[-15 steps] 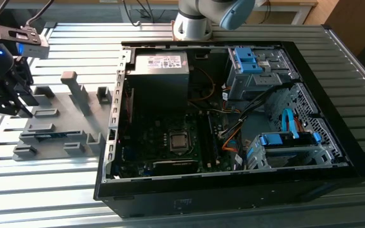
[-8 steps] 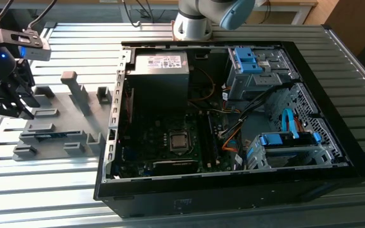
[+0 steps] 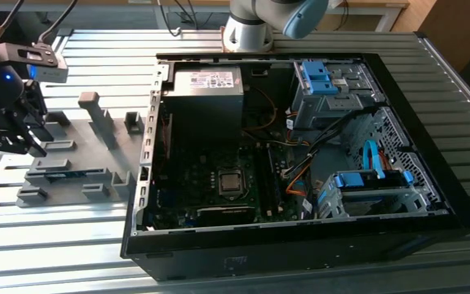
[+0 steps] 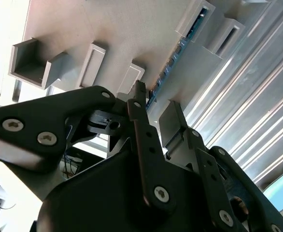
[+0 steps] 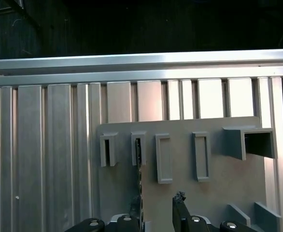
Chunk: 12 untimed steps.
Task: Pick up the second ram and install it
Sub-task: 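Pick up the second ram and move it above second insertion slot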
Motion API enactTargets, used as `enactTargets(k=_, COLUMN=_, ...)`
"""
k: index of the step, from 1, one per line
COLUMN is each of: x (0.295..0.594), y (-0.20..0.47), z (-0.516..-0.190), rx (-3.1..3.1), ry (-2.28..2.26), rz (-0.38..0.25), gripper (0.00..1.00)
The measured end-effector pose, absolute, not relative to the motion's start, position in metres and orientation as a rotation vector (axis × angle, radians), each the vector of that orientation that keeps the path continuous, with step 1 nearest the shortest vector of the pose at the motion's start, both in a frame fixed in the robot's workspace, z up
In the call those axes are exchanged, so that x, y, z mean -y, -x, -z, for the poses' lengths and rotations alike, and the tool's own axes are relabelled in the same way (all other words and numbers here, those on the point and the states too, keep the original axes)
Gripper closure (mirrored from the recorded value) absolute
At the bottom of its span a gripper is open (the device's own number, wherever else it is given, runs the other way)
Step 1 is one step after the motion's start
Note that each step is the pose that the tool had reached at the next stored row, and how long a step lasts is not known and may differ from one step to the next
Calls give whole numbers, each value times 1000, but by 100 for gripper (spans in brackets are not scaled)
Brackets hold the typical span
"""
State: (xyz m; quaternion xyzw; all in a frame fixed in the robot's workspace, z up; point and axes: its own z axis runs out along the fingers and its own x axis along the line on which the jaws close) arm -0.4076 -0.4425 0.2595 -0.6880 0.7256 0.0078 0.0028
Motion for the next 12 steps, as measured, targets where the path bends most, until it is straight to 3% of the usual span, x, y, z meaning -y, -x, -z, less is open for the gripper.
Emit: enactTargets(k=12, x=447, y=408, z=-246, rx=-2276, ry=2158, rz=-24, gripper=61)
